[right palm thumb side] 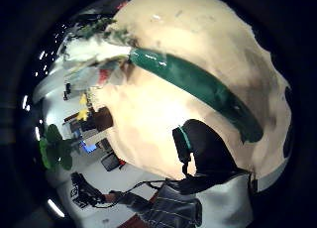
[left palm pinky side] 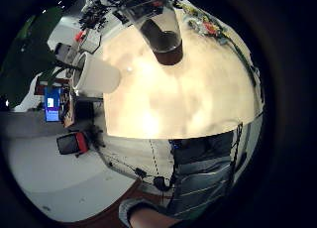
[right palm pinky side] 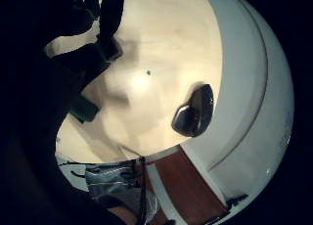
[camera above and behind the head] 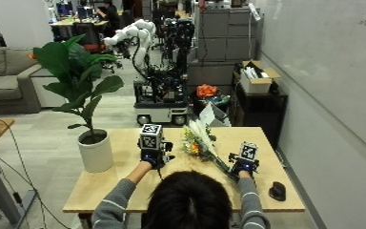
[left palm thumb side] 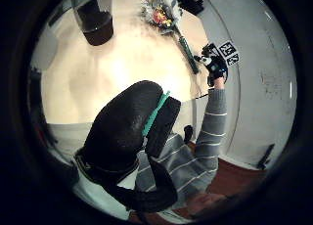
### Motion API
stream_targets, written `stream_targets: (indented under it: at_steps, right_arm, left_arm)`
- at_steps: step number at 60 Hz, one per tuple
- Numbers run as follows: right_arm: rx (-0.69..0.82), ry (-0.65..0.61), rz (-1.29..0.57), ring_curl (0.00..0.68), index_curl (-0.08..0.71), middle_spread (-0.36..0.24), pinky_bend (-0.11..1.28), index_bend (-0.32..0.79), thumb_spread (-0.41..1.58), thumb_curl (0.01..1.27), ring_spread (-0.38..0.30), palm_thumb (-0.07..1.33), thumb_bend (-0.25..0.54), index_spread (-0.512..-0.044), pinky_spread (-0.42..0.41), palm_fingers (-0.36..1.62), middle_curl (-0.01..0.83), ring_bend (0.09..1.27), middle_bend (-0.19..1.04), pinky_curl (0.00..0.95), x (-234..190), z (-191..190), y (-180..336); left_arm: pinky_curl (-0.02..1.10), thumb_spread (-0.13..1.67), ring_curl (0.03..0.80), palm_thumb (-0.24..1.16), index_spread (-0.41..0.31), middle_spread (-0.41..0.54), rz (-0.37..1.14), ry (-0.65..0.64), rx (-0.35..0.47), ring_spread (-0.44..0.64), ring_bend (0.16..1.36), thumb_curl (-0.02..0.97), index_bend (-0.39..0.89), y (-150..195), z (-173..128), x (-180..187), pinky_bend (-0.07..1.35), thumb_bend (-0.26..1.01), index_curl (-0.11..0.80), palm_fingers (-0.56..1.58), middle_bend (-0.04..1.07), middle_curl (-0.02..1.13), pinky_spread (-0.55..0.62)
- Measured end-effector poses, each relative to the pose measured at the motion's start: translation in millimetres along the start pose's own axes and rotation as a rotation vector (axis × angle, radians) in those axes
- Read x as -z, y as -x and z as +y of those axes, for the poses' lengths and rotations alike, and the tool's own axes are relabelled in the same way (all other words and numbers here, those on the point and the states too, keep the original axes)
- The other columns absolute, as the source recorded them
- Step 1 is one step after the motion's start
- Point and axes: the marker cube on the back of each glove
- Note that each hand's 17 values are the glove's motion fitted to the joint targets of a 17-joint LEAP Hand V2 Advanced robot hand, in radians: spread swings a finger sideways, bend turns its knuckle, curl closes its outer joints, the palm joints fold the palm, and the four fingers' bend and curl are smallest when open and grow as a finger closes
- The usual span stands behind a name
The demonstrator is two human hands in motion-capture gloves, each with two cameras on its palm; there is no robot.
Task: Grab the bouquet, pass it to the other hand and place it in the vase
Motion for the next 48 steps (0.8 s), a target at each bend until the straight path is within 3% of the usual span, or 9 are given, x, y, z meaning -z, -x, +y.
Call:
stream_targets:
  at_steps: [14, 17, 19, 22, 30, 34, 38, 43, 48]
  right_arm:
    - [0.038, 0.068, 0.12, 0.34, 0.153, 0.03, 0.7, 0.12, 1.05, 0.37, 0.029, 0.73, -0.003, -0.167, 0.184, 0.58, 0.405, 0.55, 0.27, 0.361, -27, 1, 9]
    - [0.088, 0.071, 0.107, 0.333, 0.186, 0.01, 0.66, 0.19, 1.04, 0.38, -0.007, 0.76, -0.004, -0.172, 0.134, 0.67, 0.406, 0.52, 0.27, 0.346, -27, 4, 15]
    - [0.089, 0.085, 0.114, 0.331, 0.208, -0.004, 0.62, 0.21, 1.03, 0.39, -0.025, 0.8, 0.005, -0.172, 0.11, 0.73, 0.411, 0.51, 0.28, 0.336, -27, 8, 17]
    - [0.063, 0.067, 0.137, 0.335, 0.234, -0.026, 0.57, 0.2, 1.02, 0.41, -0.062, 0.88, 0.032, -0.172, 0.073, 0.83, 0.424, 0.5, 0.31, 0.324, -26, 9, 19]
    - [0.123, 0.128, 0.176, 0.34, 0.29, -0.07, 0.57, 0.17, 0.99, 0.45, -0.14, 1.0, 0.048, -0.177, -0.111, 1.09, 0.437, 0.41, 0.29, 0.338, -29, 11, 31]
    - [0.024, 0.09, 0.191, 0.356, 0.322, -0.097, 0.53, 0.18, 1.0, 0.47, -0.164, 1.05, 0.061, -0.185, -0.15, 1.14, 0.456, 0.4, 0.31, 0.342, -28, 10, 28]
    - [-0.035, -0.036, 0.154, 0.398, 0.345, -0.115, 0.46, 0.18, 1.05, 0.49, -0.21, 1.11, 0.099, -0.2, -0.162, 1.21, 0.47, 0.52, 0.3, 0.336, -23, 2, 24]
    - [-0.025, -0.093, 0.079, 0.45, 0.349, -0.131, 0.55, 0.14, 1.1, 0.51, -0.228, 1.16, 0.127, -0.215, -0.275, 1.32, 0.472, 0.68, 0.24, 0.358, -20, -5, 22]
    - [0.021, -0.172, 0.04, 0.494, 0.348, -0.152, 0.67, 0.13, 1.16, 0.49, -0.221, 1.13, 0.103, -0.224, -0.279, 1.4, 0.525, 0.77, 0.36, 0.408, -14, -2, 23]
  left_arm:
    - [0.33, 1.02, 0.245, 0.06, 0.046, 0.344, 0.023, 0.013, -0.001, 0.46, 0.59, 0.288, 0.13, 4, 1, -6, 0.51, -0.02, 0.238, -0.05, 0.18, 0.27, 0.41]
    - [0.33, 1.02, 0.245, 0.06, 0.046, 0.344, 0.029, 0.008, -0.012, 0.46, 0.59, 0.288, 0.13, -1, 19, 6, 0.51, -0.02, 0.238, -0.05, 0.18, 0.27, 0.41]
    - [0.33, 1.02, 0.246, 0.06, 0.046, 0.345, 0.024, 0.012, -0.003, 0.46, 0.59, 0.288, 0.13, 3, 11, -1, 0.51, -0.02, 0.238, -0.05, 0.18, 0.27, 0.4]
    - [0.34, 1.02, 0.246, 0.06, 0.046, 0.345, 0.018, 0.002, 0.007, 0.46, 0.59, 0.289, 0.13, 9, -8, -13, 0.51, -0.02, 0.238, -0.05, 0.18, 0.27, 0.4]
    - [0.34, 1.02, 0.247, 0.06, 0.046, 0.345, 0.012, 0.003, 0.005, 0.46, 0.59, 0.289, 0.13, 7, 14, -1, 0.51, -0.02, 0.237, -0.04, 0.18, 0.27, 0.4]
    - [0.34, 1.02, 0.247, 0.06, 0.046, 0.346, 0.017, -0.002, 0.007, 0.46, 0.59, 0.289, 0.14, 11, 8, -3, 0.51, -0.02, 0.24, -0.04, 0.18, 0.27, 0.4]
    - [0.34, 1.02, 0.247, 0.06, 0.046, 0.346, 0.01, -0.019, 0.02, 0.46, 0.59, 0.289, 0.14, 20, -8, -11, 0.5, -0.02, 0.241, -0.04, 0.18, 0.27, 0.4]
    - [0.34, 1.02, 0.247, 0.06, 0.044, 0.346, 0.017, -0.011, 0.025, 0.46, 0.59, 0.289, 0.14, 19, 12, 3, 0.5, -0.02, 0.242, -0.04, 0.17, 0.27, 0.4]
    - [0.34, 1.03, 0.248, 0.06, 0.043, 0.346, 0.036, -0.009, 0.027, 0.46, 0.58, 0.289, 0.14, 18, 26, 15, 0.5, -0.02, 0.246, -0.04, 0.17, 0.27, 0.4]
